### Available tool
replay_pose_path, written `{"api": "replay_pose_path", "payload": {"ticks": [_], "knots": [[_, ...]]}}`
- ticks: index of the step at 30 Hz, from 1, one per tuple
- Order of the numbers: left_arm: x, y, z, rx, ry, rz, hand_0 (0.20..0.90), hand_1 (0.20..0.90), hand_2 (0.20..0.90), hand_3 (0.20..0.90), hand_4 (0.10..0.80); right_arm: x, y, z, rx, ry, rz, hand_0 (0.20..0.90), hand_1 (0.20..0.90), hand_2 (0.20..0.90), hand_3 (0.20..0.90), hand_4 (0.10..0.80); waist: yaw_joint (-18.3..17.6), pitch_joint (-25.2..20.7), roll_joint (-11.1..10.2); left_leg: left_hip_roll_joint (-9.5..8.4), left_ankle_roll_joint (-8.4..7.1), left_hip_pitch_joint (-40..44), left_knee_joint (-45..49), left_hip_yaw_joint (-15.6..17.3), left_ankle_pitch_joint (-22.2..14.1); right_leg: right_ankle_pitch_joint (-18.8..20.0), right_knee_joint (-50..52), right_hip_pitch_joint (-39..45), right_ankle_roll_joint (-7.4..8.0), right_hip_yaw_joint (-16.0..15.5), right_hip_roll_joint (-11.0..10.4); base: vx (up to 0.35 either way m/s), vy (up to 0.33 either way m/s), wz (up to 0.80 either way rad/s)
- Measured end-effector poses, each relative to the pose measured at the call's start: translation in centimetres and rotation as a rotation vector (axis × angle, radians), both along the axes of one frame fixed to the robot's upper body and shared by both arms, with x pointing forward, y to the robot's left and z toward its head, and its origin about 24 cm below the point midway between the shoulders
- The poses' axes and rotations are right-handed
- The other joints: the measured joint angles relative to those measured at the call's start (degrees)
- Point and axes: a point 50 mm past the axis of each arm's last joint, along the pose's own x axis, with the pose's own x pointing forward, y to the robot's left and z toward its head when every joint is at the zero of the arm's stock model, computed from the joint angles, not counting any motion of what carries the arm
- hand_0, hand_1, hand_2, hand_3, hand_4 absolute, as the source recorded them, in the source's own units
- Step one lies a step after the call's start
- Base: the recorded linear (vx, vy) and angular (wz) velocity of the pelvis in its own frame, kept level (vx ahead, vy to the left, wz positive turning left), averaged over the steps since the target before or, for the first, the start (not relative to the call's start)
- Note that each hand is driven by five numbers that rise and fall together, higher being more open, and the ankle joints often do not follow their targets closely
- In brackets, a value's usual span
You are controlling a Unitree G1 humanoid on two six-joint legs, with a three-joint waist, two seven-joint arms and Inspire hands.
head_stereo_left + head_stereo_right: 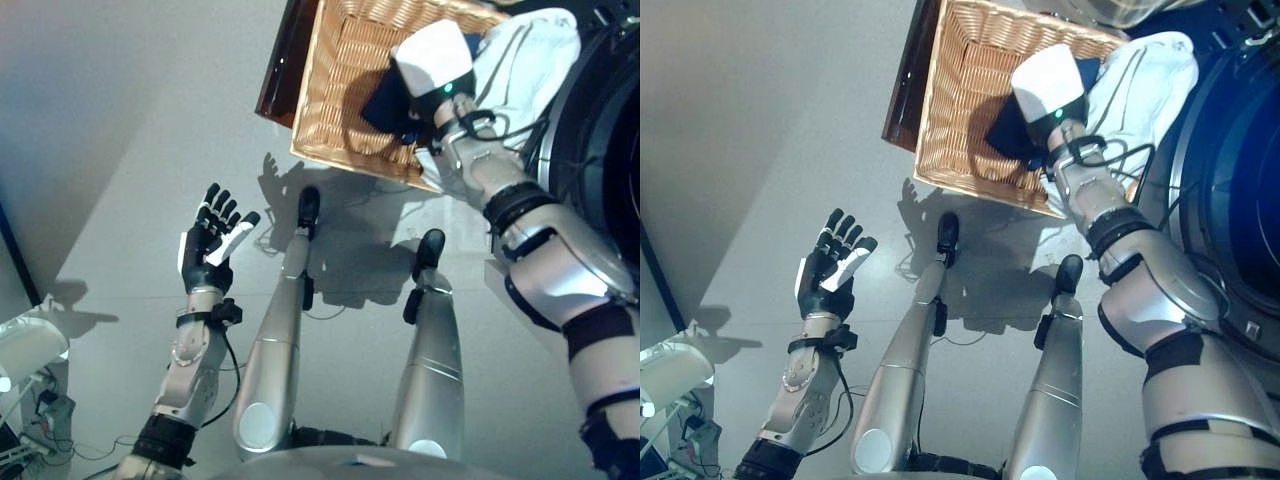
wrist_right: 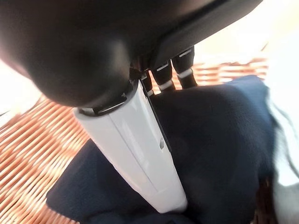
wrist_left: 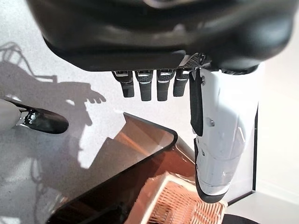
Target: Pick up the clothes and place them into the washing machine
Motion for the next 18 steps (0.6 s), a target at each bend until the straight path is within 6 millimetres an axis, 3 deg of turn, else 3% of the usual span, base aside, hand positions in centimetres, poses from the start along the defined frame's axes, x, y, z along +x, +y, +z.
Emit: {"api": "replay_pose_path", "payload": {"ticks": [18], "knots": [[0.34, -0.05, 0.43, -0.001, -0.02, -0.002, 0.9, 0.9, 0.9, 0.9, 0.8, 0.03, -0.54, 0.43, 0.053, -0.001, -0.022, 0.2, 0.2, 0.2, 0.2, 0.3, 0.37, 0.0, 0.01, -0.21, -0.63, 0.87, 0.4, 0.12, 1.53, -0.58, 1.06, 0.6, -0.08, 0.11, -0.04, -0.002, 0.001, -0.01]]}}
